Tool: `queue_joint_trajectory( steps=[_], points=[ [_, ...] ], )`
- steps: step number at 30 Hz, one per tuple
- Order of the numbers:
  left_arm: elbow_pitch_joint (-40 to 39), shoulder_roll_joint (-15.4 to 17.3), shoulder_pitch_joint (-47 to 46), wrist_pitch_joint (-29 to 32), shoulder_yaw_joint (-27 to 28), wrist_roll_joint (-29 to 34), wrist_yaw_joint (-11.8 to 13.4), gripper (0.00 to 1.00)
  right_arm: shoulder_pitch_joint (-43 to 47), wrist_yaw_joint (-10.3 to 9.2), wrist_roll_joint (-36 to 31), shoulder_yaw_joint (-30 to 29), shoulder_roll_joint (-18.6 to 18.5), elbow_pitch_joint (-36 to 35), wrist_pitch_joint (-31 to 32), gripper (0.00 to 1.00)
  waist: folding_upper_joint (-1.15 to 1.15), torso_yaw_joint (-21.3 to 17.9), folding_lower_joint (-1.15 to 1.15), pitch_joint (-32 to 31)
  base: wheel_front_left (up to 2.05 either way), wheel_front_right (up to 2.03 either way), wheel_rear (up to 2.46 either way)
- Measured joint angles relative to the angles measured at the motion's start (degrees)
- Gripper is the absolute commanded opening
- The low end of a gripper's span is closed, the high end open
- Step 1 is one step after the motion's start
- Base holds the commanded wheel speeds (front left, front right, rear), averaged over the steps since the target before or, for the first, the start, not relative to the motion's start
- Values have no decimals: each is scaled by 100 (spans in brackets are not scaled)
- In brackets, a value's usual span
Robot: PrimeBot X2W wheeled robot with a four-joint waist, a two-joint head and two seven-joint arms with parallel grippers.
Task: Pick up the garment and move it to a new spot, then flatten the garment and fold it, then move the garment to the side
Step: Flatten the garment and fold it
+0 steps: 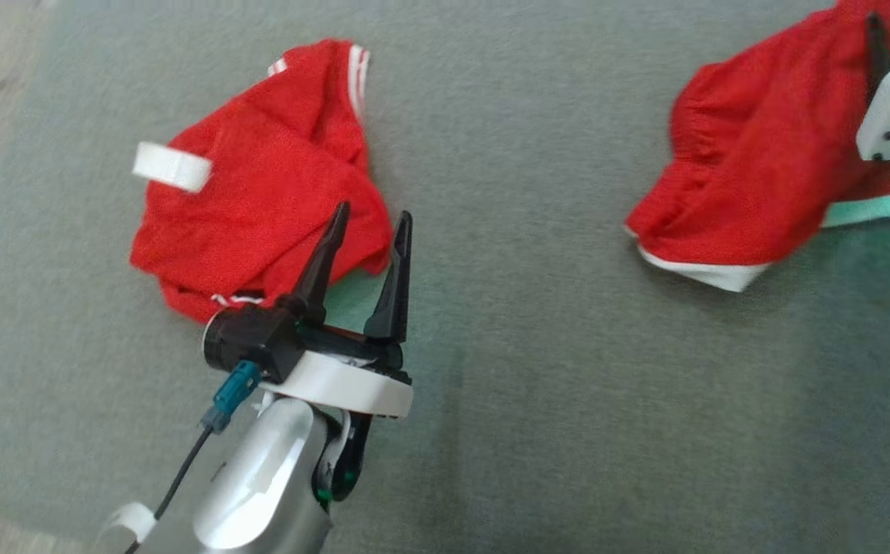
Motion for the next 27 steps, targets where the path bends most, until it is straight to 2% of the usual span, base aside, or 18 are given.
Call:
queue_joint_trajectory(
  steps=[9,15,20,27],
  points=[
    [38,1,163,0,229,142,-27,100,489,0,722,498,40,-176,-580,100,0,-552,-1,-561,0,0,0],
    [79,2,489,1,268,180,0,100,1448,0,1247,808,174,-979,-1059,100,0,-939,-1,-1052,0,0,0],
    [90,4,661,1,327,181,12,100,2231,0,1302,597,341,-1811,-1412,100,0,-1207,-1,-1336,0,0,0],
    [105,7,875,1,345,182,16,100,3773,0,976,-156,1055,-3284,-1627,100,0,-1532,0,-1599,0,0,0]
  ],
)
